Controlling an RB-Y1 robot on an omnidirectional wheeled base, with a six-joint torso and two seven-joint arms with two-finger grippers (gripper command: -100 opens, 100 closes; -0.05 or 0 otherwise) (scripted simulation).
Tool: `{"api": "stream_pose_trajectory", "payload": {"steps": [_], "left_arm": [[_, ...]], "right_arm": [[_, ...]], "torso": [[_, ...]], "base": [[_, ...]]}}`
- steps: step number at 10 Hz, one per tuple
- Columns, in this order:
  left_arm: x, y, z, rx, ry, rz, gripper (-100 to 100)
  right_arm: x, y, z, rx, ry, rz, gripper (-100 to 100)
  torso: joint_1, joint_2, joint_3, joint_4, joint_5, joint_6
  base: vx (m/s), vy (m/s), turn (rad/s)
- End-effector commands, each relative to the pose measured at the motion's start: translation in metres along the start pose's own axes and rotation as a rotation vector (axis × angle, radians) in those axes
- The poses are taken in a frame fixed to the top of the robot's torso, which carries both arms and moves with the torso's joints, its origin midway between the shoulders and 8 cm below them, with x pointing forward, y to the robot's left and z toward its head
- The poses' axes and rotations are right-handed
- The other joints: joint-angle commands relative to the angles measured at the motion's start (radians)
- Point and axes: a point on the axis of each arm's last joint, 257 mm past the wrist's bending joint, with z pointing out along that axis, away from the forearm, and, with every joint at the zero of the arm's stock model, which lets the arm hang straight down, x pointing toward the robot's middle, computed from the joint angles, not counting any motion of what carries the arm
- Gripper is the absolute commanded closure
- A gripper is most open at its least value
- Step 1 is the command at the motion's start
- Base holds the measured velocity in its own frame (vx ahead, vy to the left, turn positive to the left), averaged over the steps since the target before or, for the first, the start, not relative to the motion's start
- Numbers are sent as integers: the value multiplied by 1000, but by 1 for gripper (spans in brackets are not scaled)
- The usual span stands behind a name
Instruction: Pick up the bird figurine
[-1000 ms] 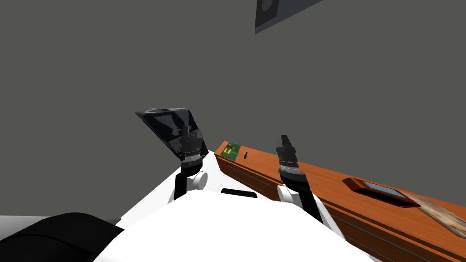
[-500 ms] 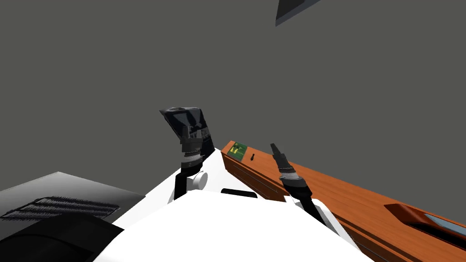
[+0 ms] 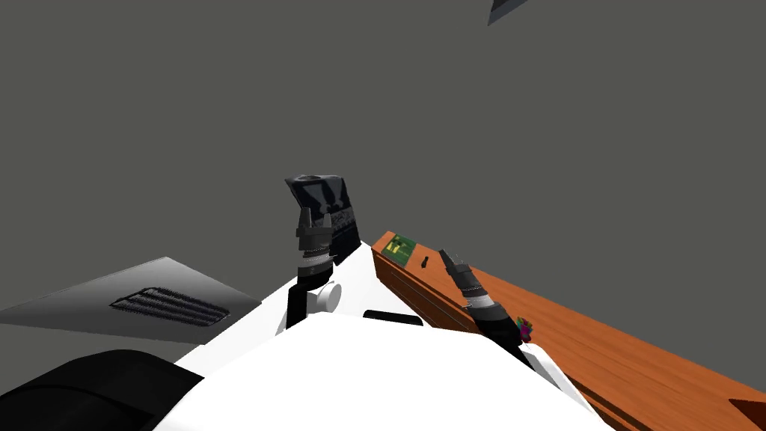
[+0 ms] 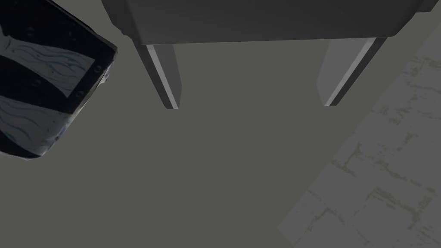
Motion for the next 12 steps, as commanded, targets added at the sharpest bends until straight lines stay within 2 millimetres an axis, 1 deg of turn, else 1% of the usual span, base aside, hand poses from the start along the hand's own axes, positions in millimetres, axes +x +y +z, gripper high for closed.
{"api": "stream_pose_trajectory", "payload": {"steps": [1,2,3,4,5,6,7,8,9,10,11,12], "left_arm": [[0,0,0,0,0,0,0],[0,0,0,0,0,0,0],[0,0,0,0,0,0,0],[0,0,0,0,0,0,0],[0,0,0,0,0,0,0],[0,0,0,0,0,0,0],[0,0,0,0,0,0,0],[0,0,0,0,0,0,0],[0,0,0,0,0,0,0],[0,0,0,0,0,0,0],[0,0,0,0,0,0,0],[0,0,0,0,0,0,0]], "right_arm": [[12,-5,-5,13,44,-55,-100],[28,-20,-18,41,104,-114,-100],[29,-20,-18,39,111,-127,-100],[45,-36,-33,65,176,-190,-100],[46,-36,-34,63,181,-200,-100],[62,-52,-51,88,248,-263,-100],[63,-52,-51,85,255,-274,-100],[78,-69,-70,109,325,-338,-100],[80,-69,-71,106,332,-349,-100],[94,-86,-92,126,405,-414,-100],[95,-87,-93,124,411,-424,-100],[108,-105,-116,143,486,-487,-100]], "torso": [[0,0,0,0,0,0],[0,0,0,0,0,1],[0,0,0,0,0,0],[-1,0,0,0,0,1],[-1,0,0,0,0,1],[-1,0,0,0,0,1],[-1,0,0,0,0,0],[-1,0,0,0,0,1],[-1,-1,-1,0,0,0],[-2,0,0,0,0,1],[-1,-1,0,0,0,0],[-2,0,0,0,0,1]], "base": [[16,46,125],[19,51,290],[15,29,95],[24,40,162],[21,32,158],[21,46,304],[24,31,165],[35,42,303],[28,24,120],[29,36,275],[28,24,156],[39,31,348]]}}
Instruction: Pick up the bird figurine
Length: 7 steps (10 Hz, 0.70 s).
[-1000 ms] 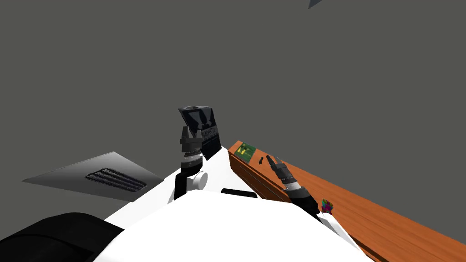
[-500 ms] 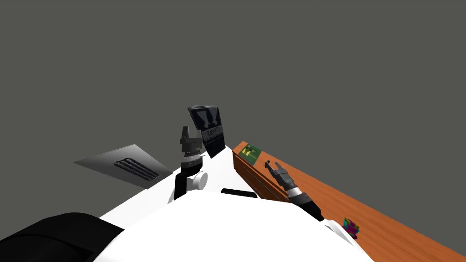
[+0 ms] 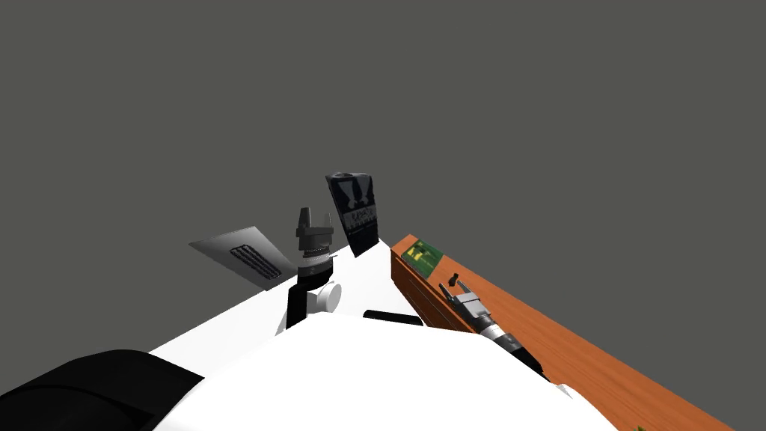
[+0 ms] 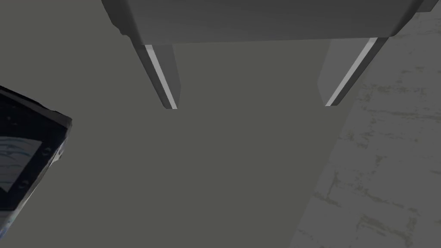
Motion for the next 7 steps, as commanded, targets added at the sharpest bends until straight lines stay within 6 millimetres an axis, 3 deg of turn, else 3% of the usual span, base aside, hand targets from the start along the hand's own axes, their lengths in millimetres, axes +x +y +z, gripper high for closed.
{"api": "stream_pose_trajectory", "payload": {"steps": [1,2,3,4,5,6,7], "left_arm": [[0,0,0,0,0,0,0],[0,0,0,0,0,0,0],[0,0,0,0,0,0,0],[0,0,0,0,0,0,0],[0,0,0,0,0,0,0],[0,0,0,0,0,0,0],[0,0,0,0,0,0,0]], "right_arm": [[18,-1,-6,5,44,-48,-100],[45,-13,-20,19,118,-111,-100],[47,-12,-20,16,127,-126,-100],[74,-25,-37,27,203,-189,-100],[76,-24,-37,23,211,-204,-100],[102,-37,-56,30,290,-269,-100],[104,-36,-56,26,296,-281,-100]], "torso": [[0,0,0,0,0,0],[0,0,0,0,0,1],[1,0,0,0,0,1],[0,0,0,0,0,1],[0,0,0,0,0,0],[-1,0,0,0,0,1],[0,-1,0,0,0,0]], "base": [[38,20,131],[43,35,238],[36,20,162],[43,22,366],[43,10,145],[50,20,281],[43,13,166]]}}
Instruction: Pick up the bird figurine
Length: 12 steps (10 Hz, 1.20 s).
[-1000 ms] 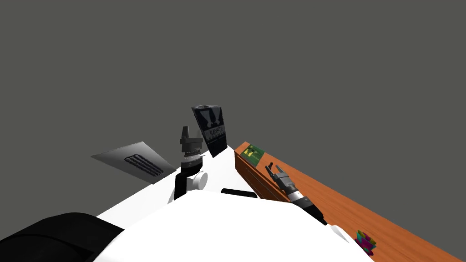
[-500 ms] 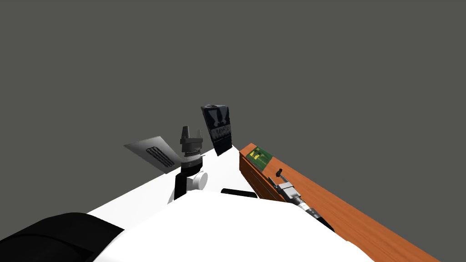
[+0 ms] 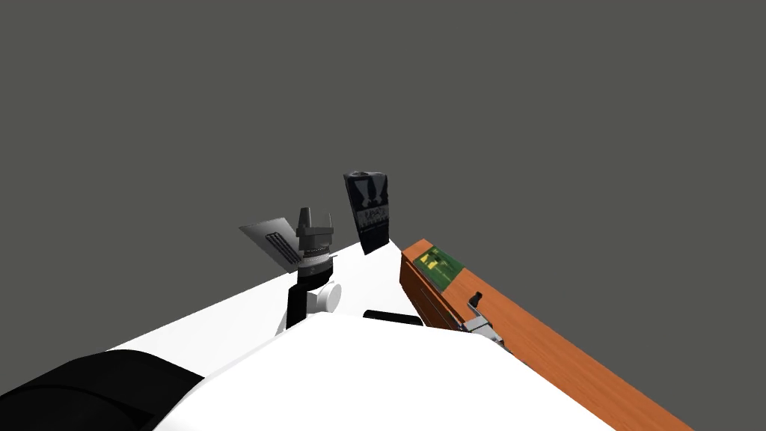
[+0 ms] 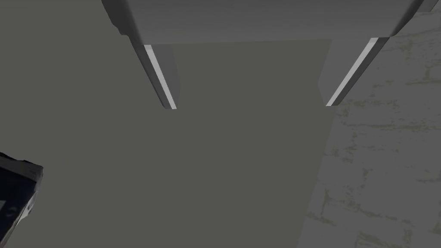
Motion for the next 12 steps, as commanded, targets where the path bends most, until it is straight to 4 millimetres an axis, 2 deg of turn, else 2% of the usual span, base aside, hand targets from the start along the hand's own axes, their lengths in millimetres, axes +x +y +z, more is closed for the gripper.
{"api": "stream_pose_trajectory", "payload": {"steps": [1,2,3,4,5,6,7,8,9,10,11,12], "left_arm": [[0,0,0,0,0,0,0],[0,0,0,0,0,0,0],[0,0,0,0,0,0,0],[0,0,0,0,0,0,0],[0,0,0,0,0,0,0],[0,0,0,0,0,0,0],[0,0,0,0,0,0,0],[0,0,0,0,0,0,0],[0,0,0,0,0,0,0],[0,0,0,0,0,0,0],[0,0,0,0,0,0,0],[0,0,0,0,0,0,0]], "right_arm": [[35,-6,-16,1,93,-83,-100],[36,-5,-16,-3,98,-94,-100],[63,-10,-29,-7,167,-166,-100],[70,-11,-31,-9,182,-171,-100],[94,-16,-45,-17,249,-236,-100],[102,-17,-48,-19,266,-246,-100],[127,-22,-65,-32,335,-314,-100],[133,-23,-68,-34,348,-320,-100],[157,-29,-85,-53,417,-395,-100],[162,-29,-88,-54,428,-391,-100],[180,-34,-103,-77,482,-467,-100],[189,-35,-110,-78,505,-459,-100]], "torso": [[0,0,0,0,0,0],[0,0,0,0,0,-1],[0,0,0,0,0,0],[-1,-1,0,0,0,-1],[-1,0,0,0,0,0],[0,-1,0,0,0,-1],[-1,-1,0,0,0,0],[-1,-1,0,0,0,-1],[-1,0,0,0,0,0],[-1,0,0,0,0,-1],[-1,0,0,0,0,0],[-1,-1,0,0,0,0]], "base": [[45,23,284],[44,9,183],[55,7,343],[44,-1,145],[56,11,299],[51,-3,161],[57,-1,313],[46,-7,150],[50,-3,348],[45,-16,141],[54,-15,256],[46,-17,162]]}}
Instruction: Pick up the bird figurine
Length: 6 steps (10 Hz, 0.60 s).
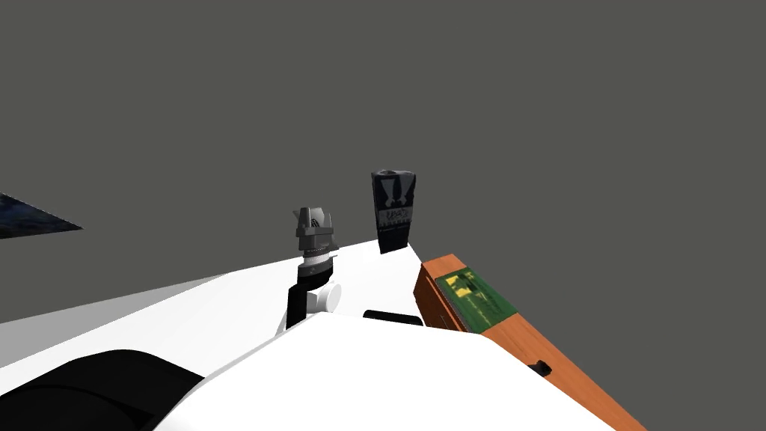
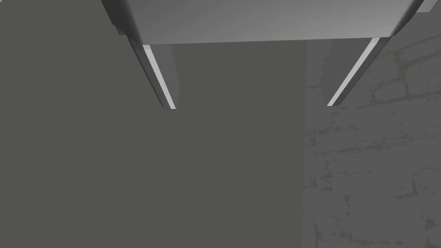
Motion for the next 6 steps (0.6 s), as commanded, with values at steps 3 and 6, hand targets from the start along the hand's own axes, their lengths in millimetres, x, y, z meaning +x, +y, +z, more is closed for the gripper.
{"api": "stream_pose_trajectory", "payload": {"steps": [3,6], "left_arm": [[0,0,0,0,0,0,0],[0,0,0,0,0,0,0]], "right_arm": [[41,13,-7,-35,88,-78,-100],[90,25,-23,-90,195,-216,-100]], "torso": [[1,1,1,0,0,-1],[-1,0,0,0,0,0]], "base": [[30,-11,150],[43,-25,215]]}}
